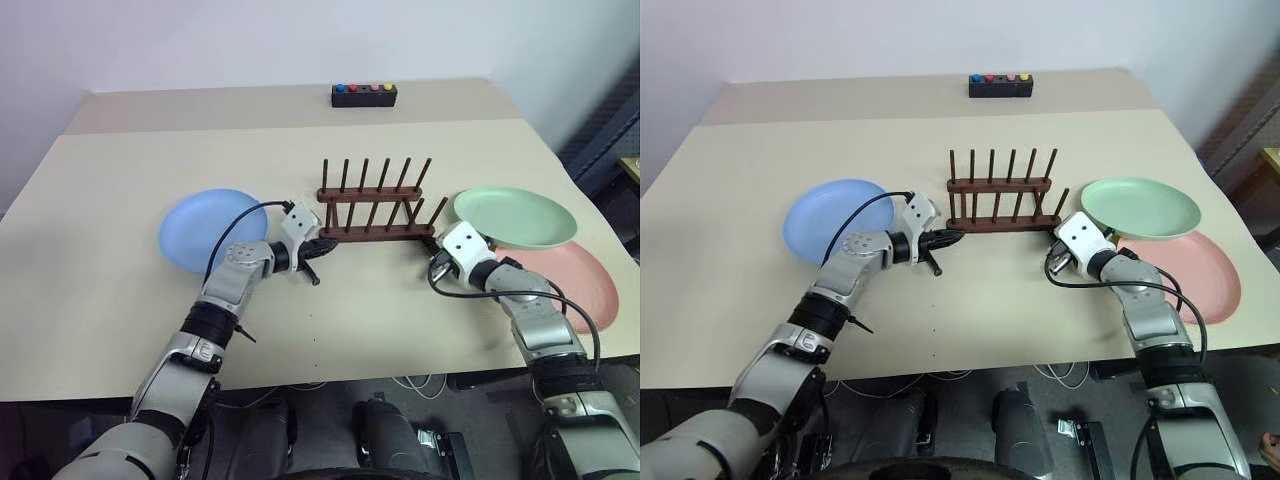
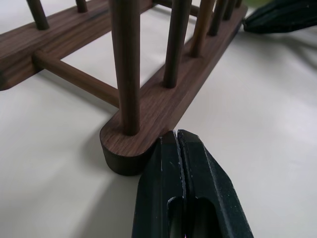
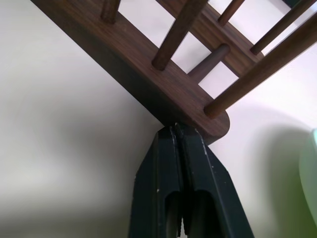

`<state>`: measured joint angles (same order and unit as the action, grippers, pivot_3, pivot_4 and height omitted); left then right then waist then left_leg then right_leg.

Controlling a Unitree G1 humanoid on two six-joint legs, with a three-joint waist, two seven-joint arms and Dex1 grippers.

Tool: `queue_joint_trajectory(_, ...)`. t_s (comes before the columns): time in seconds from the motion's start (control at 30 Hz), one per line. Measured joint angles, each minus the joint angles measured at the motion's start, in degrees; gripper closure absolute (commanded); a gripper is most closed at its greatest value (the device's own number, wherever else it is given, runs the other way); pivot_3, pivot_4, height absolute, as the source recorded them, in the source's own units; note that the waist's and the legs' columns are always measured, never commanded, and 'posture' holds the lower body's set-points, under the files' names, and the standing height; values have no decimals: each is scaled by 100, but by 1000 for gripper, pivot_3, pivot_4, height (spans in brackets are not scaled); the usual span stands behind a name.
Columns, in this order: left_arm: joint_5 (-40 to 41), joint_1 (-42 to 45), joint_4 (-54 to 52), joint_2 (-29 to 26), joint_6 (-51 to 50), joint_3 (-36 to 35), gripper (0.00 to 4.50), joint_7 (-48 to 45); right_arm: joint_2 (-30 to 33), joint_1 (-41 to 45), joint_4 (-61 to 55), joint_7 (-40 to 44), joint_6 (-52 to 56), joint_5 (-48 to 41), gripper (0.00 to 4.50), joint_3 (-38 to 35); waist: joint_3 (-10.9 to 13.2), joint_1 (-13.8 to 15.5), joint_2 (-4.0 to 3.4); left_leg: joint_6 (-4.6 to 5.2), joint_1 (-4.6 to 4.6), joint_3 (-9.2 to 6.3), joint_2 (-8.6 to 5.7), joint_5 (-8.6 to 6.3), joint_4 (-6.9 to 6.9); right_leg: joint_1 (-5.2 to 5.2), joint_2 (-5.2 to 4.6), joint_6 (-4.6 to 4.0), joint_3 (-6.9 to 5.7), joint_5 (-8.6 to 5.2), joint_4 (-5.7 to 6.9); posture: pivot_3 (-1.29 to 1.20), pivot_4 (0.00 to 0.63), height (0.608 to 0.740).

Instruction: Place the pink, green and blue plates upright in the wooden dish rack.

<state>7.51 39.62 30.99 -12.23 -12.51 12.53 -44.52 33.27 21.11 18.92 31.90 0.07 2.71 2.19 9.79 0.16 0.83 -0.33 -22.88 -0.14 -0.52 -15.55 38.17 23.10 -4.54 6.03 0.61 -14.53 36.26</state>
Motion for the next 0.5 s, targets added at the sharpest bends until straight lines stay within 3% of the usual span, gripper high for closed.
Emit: queue_joint_trajectory(0.5,-178,322,678,181,559,-114,4500,131,-107,348,632,-73,-437,115,4461,58,0,-73,0,0,-1,0,0,0,0,0,-2,9,1,5,0,0,150,740)
